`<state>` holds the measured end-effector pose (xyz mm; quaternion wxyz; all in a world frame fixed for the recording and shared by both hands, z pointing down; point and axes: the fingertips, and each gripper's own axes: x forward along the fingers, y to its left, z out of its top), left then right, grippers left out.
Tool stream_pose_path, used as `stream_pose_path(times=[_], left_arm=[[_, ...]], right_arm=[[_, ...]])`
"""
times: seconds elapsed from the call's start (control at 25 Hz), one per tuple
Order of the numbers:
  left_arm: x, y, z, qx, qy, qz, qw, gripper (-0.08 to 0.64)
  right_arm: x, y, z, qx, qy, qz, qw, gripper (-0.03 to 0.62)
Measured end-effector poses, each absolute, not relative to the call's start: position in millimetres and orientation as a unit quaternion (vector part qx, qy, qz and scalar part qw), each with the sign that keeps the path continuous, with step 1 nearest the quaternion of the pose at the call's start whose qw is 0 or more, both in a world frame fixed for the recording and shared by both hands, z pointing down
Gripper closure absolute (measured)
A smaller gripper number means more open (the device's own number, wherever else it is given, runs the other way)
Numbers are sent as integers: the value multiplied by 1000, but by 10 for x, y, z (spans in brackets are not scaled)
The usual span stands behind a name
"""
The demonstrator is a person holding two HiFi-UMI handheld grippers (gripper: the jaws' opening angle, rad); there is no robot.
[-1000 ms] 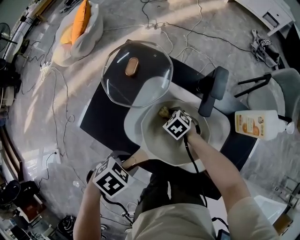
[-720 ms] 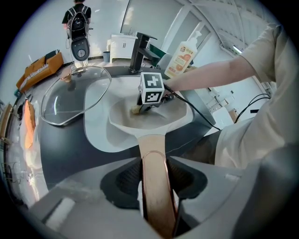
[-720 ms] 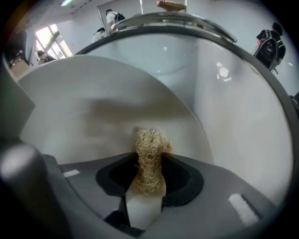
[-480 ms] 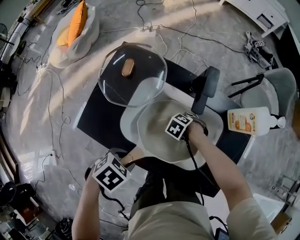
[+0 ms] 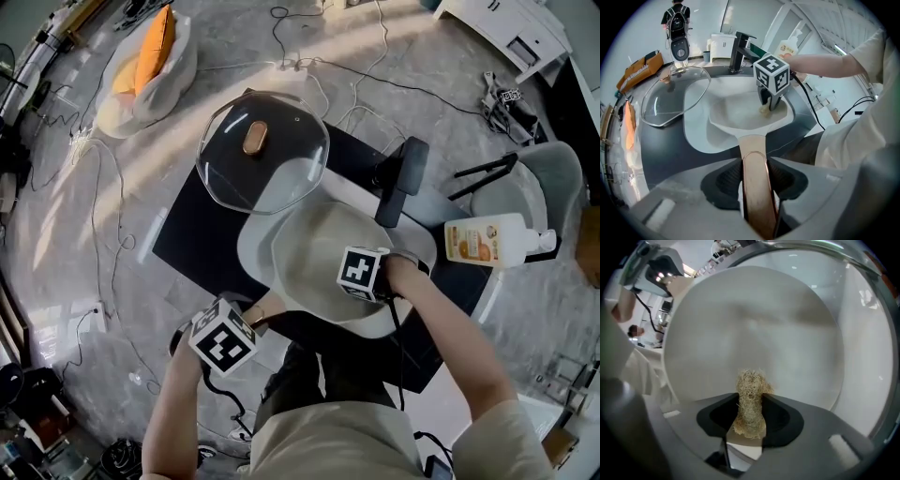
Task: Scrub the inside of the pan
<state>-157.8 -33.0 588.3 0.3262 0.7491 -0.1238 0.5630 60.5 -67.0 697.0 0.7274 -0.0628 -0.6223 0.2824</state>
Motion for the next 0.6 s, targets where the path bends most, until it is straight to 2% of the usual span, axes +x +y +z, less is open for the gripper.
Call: stream_pose_path(times=[0.28, 0.44, 0.6], left_arm=[[-1547, -306, 5881, 749, -123, 562, 329, 391], [-1551, -308, 5878, 751, -123, 561, 325, 391], [-1557, -313, 5885, 753, -122, 559, 324, 391]], right_arm=[[-243, -257, 6489, -161, -696, 377, 590, 440], [-728, -510, 6508, -105, -744, 411, 516, 440], [-960, -830, 6841, -28, -773, 394, 497, 437]])
